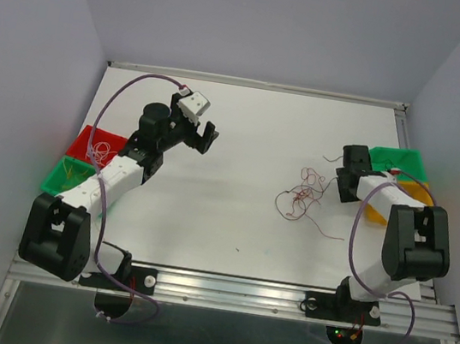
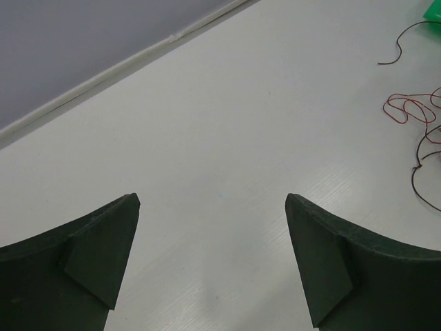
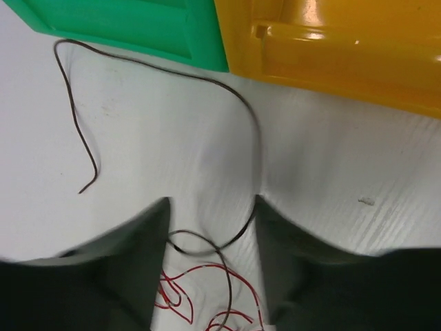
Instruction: Untangle the cables
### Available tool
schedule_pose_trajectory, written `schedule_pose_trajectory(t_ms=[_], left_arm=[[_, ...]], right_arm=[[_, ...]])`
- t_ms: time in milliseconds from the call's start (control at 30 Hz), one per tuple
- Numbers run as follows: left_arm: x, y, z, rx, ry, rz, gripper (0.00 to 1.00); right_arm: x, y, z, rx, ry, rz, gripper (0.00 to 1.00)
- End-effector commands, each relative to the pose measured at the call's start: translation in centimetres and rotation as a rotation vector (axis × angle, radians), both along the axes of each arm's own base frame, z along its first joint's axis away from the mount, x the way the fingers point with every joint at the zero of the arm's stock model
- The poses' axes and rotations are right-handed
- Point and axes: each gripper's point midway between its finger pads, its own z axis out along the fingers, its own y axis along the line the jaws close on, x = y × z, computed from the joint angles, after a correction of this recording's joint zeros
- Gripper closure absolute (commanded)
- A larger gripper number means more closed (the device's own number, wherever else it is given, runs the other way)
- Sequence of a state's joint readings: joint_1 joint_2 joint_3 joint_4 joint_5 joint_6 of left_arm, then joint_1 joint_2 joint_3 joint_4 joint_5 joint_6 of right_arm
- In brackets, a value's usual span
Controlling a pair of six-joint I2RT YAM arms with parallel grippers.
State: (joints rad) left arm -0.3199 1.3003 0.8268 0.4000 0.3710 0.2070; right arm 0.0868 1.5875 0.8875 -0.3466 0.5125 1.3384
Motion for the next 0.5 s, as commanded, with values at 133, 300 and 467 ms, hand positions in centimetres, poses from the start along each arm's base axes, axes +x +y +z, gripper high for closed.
schedule_pose_trajectory(t_ms=[133, 300, 467], left_arm=[[0.1, -0.1, 3.8, -0.021, -0.111, -0.002, 0.01], [0.1, -0.2, 3.7, -0.019, -0.109, -0.005, 0.01], [0.1, -0.1, 3.7, -0.017, -0.110, -0.002, 0.01]], right_arm=[[1.2, 0.0, 0.5, -0.006, -0.086, -0.055, 0.96], [3.7, 0.2, 4.3, -0.042, -0.151, 0.005, 0.99], [5.6, -0.4, 9.4, -0.097, -0.249, 0.016, 0.99]])
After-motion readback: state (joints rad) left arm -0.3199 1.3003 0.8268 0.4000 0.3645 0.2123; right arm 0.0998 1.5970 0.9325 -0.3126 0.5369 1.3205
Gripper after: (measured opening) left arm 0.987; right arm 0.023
